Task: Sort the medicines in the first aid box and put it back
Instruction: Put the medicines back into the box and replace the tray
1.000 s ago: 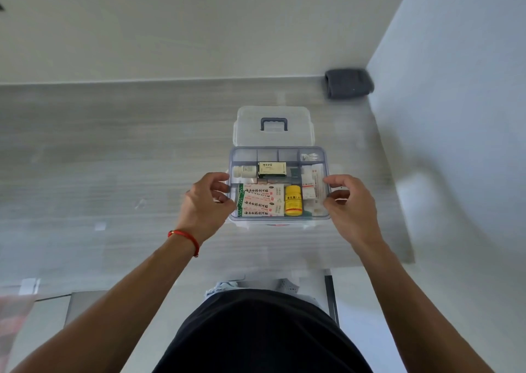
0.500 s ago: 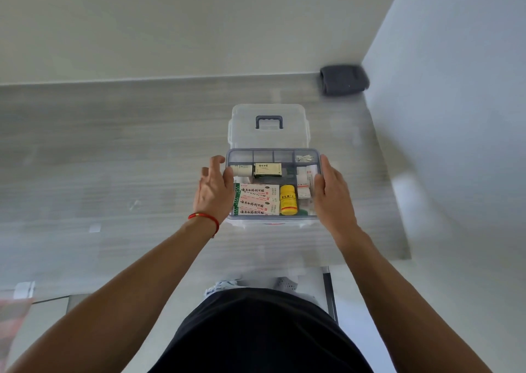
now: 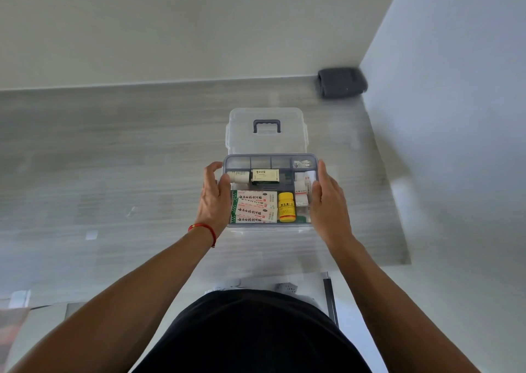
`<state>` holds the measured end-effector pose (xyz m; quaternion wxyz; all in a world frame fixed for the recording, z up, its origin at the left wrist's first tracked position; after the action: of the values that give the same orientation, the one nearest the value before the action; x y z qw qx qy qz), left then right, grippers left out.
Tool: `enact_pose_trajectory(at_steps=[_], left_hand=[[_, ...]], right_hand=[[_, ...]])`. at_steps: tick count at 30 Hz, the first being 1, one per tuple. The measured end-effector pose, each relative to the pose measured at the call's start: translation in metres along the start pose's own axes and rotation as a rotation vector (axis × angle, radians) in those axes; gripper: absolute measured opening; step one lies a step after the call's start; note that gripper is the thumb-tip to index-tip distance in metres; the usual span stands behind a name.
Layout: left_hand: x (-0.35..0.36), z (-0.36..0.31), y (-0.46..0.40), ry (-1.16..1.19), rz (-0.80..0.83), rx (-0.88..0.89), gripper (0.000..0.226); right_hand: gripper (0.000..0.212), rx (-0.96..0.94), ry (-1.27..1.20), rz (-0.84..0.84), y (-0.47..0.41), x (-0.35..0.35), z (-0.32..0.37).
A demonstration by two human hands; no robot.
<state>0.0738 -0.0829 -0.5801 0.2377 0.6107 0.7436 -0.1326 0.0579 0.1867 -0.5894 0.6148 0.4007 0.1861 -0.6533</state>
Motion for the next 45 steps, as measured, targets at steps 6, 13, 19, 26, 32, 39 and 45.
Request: enact_pose_trajectory(at_steps=[6,13,19,26,32,39,45], left_hand=[[-0.002,-0.002,0.003,-0.005,-0.067,-0.05,0.044],[-0.004,-0.018,0.003,0.076,-0.099,-0.035,0.027],[-0.021,-0.031,0.011,0.046,-0.235,0.008,0.029],[-0.032,-0.034,0.009,0.049,-0.27,-0.01,0.03],[-0.063,0.001,-0.002,0.321,-0.271,-0.199,0.028],[-0.142,0.046,-0.023,0.488,-0.471,-0.305,0.025],[-0.156,0.054,-0.023,0.446,-0.462,-0.298,0.026]], right_hand=[[0.042,-0.073,-0.229,0.009,0.004,-0.014,0.022],[0.044,0.136,-0.644,0.206,0.008,-0.006,0.017],[0.05,0.235,-0.745,0.273,0.009,0.001,0.01],[0.044,0.2,-0.687,0.239,0.009,-0.018,0.025],[0.046,0.086,-0.609,0.182,0.007,-0.035,0.054],[0.019,-0.282,-0.165,0.149,0.045,0.0,0.103],[0.043,-0.354,0.288,0.378,0.067,0.082,0.124]])
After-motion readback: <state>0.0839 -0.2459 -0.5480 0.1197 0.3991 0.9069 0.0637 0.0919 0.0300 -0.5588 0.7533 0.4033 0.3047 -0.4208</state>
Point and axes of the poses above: each hand's wrist, its own y-axis away from the middle knuckle, its own x-axis out of the palm, z = x × y, the point moved 10 cm from there along -y, towards the middle knuckle, and after that the axes turned 8 degrees about x, right-handed, at the moved point
